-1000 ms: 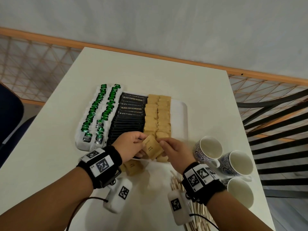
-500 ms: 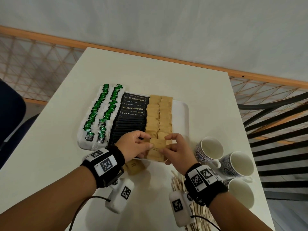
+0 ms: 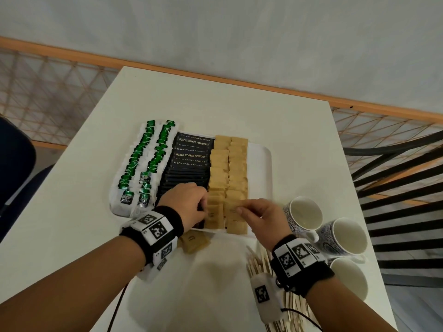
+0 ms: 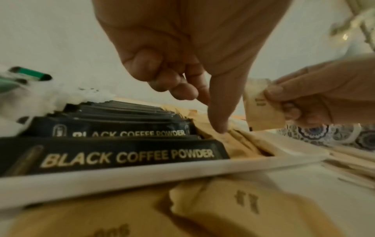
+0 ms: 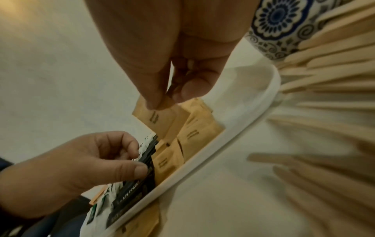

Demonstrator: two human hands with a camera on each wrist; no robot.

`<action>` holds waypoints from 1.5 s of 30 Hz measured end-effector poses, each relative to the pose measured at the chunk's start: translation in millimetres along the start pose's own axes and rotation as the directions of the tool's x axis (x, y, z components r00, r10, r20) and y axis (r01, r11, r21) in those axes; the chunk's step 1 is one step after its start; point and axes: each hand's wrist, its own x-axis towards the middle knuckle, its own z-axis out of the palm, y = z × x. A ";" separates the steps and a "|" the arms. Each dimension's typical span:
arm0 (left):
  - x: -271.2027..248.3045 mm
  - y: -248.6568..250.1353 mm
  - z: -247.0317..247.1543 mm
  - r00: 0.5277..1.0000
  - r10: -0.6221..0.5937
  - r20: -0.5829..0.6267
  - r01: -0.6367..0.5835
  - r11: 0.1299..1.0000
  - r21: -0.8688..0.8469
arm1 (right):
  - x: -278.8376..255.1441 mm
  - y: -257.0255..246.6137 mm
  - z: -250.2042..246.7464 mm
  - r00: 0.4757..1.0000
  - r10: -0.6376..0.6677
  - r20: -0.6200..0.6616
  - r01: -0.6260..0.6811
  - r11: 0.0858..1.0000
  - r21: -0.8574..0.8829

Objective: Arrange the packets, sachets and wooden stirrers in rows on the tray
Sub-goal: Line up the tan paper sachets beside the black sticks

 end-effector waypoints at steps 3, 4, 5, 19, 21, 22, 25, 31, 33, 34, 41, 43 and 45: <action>4.4 2.8 1.7 0.998 0.034 0.051 -0.040 0.991 0.127 | -1.0 3.6 5.9 0.997 0.053 0.049 -0.054 0.998 0.026; 6.2 4.2 2.8 0.998 0.037 0.059 -0.045 0.988 0.150 | -0.6 4.7 6.9 0.997 0.055 0.061 -0.055 0.998 0.002; 8.1 5.5 3.8 0.997 0.039 0.064 -0.050 0.983 0.175 | -0.3 5.2 7.5 0.996 0.052 0.069 -0.051 0.999 -0.016; 18.5 -5.7 5.4 0.998 0.038 0.052 -0.041 0.997 0.064 | 15.9 -6.8 22.4 0.988 0.084 0.133 -0.022 0.911 -0.411; 17.3 -7.7 4.9 0.998 0.026 0.059 -0.028 0.999 0.023 | 18.4 -11.5 24.7 0.985 0.076 0.156 0.005 0.885 -0.465; 16.9 -8.1 4.8 0.998 0.020 0.055 -0.020 1.000 0.006 | 19.5 -13.5 25.7 0.985 0.064 0.160 0.024 0.870 -0.493; 15.1 -6.2 4.6 0.999 0.006 0.034 -0.005 1.000 -0.010 | 22.5 -16.1 27.9 0.989 0.038 0.140 0.044 0.840 -0.541; 15.7 -3.8 7.9 0.999 -0.022 0.040 0.020 0.999 0.039 | 20.0 -11.7 19.4 0.998 0.035 0.049 -0.007 0.876 -0.483; 14.7 -4.3 8.6 0.999 -0.033 0.033 0.033 0.999 0.025 | 15.1 -9.4 7.9 0.999 0.041 -0.033 -0.052 0.898 -0.438; 14.0 -4.6 9.1 0.999 -0.036 0.033 0.035 0.999 0.025 | 11.7 -7.6 2.6 0.997 0.055 -0.057 -0.075 0.896 -0.439; 10.4 0.9 12.2 0.998 -0.063 0.006 0.063 0.997 0.047 | -5.4 -1.9 -1.3 0.966 0.257 -0.029 -0.236 0.832 -0.501; 9.4 2.1 11.9 0.998 -0.065 -0.008 0.065 0.998 0.026 | -4.2 -0.3 2.7 0.969 0.247 -0.030 -0.224 0.812 -0.540; 8.7 3.2 11.7 0.999 -0.051 -0.003 0.051 0.999 0.010 | -1.7 1.2 7.0 0.970 0.241 -0.025 -0.213 0.799 -0.563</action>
